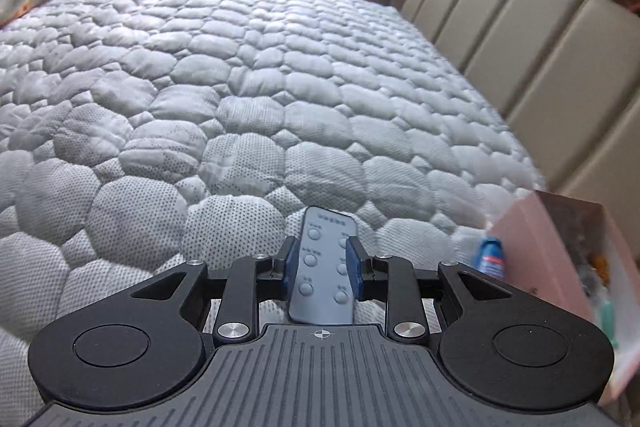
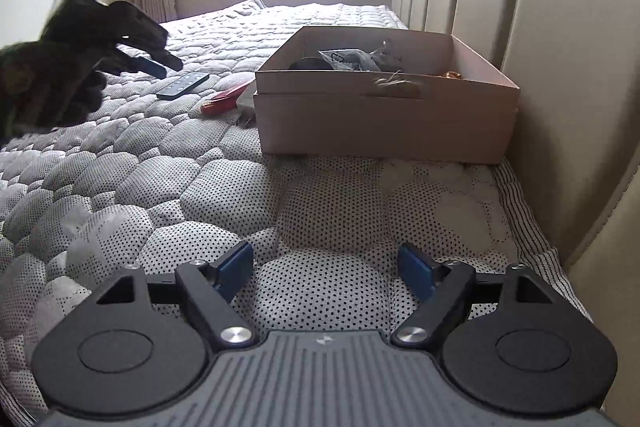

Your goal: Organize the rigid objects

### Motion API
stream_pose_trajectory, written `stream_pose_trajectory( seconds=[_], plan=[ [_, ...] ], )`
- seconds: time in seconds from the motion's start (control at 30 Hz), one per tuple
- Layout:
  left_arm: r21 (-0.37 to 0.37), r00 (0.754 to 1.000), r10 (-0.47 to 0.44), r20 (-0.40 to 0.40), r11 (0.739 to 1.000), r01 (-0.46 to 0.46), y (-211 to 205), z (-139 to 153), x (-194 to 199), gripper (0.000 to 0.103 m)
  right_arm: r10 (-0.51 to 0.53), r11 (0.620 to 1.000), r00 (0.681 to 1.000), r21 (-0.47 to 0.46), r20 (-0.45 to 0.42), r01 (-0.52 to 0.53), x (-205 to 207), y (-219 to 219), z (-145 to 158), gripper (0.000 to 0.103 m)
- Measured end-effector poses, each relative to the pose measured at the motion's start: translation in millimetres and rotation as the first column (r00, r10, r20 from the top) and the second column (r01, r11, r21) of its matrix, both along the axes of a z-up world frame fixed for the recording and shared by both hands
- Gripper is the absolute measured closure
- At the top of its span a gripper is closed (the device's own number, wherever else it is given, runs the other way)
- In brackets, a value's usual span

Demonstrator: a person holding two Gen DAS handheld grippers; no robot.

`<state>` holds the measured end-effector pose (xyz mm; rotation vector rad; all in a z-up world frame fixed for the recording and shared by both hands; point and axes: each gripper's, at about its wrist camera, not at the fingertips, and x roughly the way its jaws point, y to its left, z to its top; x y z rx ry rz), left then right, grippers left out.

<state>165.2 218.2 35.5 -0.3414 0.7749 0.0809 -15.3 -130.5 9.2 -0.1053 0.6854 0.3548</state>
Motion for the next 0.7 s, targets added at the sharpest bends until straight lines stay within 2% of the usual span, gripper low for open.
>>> stream_pose_trajectory(
  seconds=[0.07,0.2,0.33,0.5,0.57,0.7],
  plan=[
    [0.020,0.999,-0.026,-0.021,0.999,0.026,-7,-8,4,0.074,0.001,1.000,1.000,0.005,-0.001,-0.001,0,0,-1,0.022],
    [0.157,0.996,-0.084,-0.001,0.984,0.083,-28,-10,2,0.073,0.002,1.000,1.000,0.021,-0.008,-0.002,3,-3,-3,0.019],
    [0.215,0.995,-0.103,-0.002,0.971,0.101,-34,-12,1,0.065,0.006,1.000,1.000,0.025,-0.010,-0.006,3,-3,-4,0.017],
    [0.242,0.993,-0.116,0.006,0.964,0.112,-35,-14,-1,0.063,0.008,0.999,1.000,0.031,-0.010,-0.008,3,-3,-4,0.016],
    [0.236,0.995,-0.099,-0.003,0.967,0.097,-33,-16,1,0.065,0.010,0.999,1.000,0.035,-0.012,-0.010,3,-3,-4,0.015],
    [0.133,0.998,-0.054,-0.013,0.990,0.055,-14,-22,6,0.064,0.011,0.999,1.000,0.037,-0.012,-0.011,3,-2,-4,0.015]
  ],
)
